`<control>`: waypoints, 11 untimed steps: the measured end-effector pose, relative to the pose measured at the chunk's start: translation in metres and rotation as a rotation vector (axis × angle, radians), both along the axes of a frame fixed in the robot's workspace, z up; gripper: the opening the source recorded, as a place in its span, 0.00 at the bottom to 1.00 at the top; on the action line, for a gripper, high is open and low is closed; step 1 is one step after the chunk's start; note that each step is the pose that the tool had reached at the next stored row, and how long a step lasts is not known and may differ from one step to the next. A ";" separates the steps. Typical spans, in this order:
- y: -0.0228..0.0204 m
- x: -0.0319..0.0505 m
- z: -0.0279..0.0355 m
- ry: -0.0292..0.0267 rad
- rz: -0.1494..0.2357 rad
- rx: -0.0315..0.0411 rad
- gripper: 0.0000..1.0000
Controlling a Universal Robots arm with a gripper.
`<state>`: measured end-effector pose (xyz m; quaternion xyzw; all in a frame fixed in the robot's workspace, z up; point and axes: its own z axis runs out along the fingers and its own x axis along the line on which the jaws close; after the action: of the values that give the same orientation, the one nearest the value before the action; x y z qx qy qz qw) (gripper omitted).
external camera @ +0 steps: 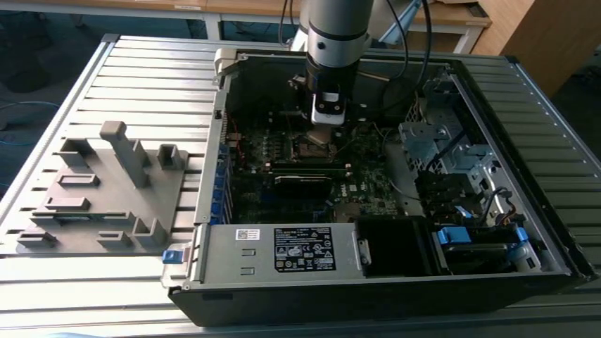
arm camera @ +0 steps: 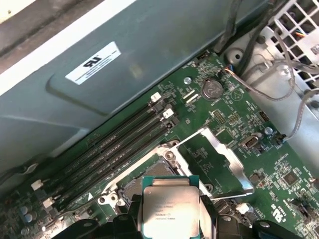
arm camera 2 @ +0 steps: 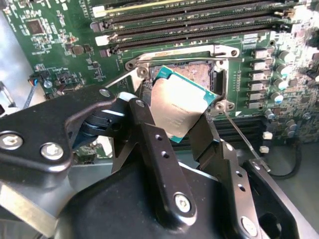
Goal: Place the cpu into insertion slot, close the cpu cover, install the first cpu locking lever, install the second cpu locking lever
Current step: 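Place the cpu into insertion slot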
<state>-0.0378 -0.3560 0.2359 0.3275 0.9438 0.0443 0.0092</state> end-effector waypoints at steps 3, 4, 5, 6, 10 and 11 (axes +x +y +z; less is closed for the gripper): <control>0.0000 0.0000 -0.0001 0.0000 -0.032 0.0000 0.54; 0.0000 0.0000 -0.0001 0.0000 -0.044 0.0001 0.54; 0.0000 0.0000 -0.0001 0.0000 -0.056 0.0000 0.54; 0.0000 0.0000 -0.0001 0.0000 -0.068 0.0000 0.54; 0.0000 0.0000 -0.0001 0.0000 -0.118 0.0001 0.54; 0.0000 0.0000 -0.0001 0.0000 -0.130 0.0000 0.54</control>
<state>-0.0378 -0.3560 0.2358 0.3881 0.9205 0.0436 0.0120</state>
